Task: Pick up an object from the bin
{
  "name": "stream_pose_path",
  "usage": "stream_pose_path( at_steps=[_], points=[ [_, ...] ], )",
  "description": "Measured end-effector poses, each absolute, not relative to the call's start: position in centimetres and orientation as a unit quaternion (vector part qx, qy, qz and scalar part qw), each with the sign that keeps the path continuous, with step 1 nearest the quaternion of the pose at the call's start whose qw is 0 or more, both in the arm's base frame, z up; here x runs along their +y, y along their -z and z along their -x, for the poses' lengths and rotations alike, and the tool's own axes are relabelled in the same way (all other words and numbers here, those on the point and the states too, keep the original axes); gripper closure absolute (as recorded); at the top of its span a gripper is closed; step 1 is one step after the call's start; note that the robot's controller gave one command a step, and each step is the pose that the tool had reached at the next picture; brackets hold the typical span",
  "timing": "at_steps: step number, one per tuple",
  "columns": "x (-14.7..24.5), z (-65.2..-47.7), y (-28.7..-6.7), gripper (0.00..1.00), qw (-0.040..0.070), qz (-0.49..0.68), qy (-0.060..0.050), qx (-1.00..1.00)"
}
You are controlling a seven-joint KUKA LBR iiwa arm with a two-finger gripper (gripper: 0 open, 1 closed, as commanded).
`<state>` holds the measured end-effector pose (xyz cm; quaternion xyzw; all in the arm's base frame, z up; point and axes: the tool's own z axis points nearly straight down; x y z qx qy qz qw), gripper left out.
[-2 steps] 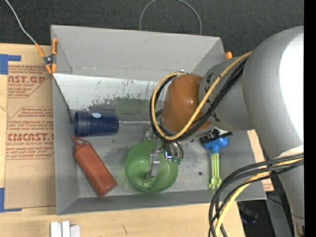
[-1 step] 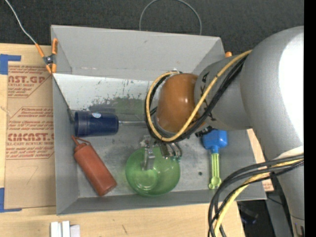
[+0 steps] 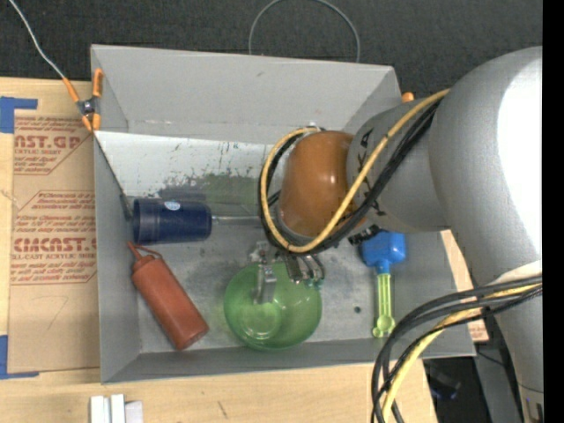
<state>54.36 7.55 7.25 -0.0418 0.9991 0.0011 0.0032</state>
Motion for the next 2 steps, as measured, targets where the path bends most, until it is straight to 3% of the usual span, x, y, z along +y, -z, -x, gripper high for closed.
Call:
stream_pose_path(
  at_steps=[1, 2],
  points=[
    [7.6, -53.8, -15.7, 1.0, 0.0, 0.053, -0.001, 0.999],
    [7.3, -55.5, -24.7, 1.0, 0.009, 0.069, -0.001, 0.998]
  ],
)
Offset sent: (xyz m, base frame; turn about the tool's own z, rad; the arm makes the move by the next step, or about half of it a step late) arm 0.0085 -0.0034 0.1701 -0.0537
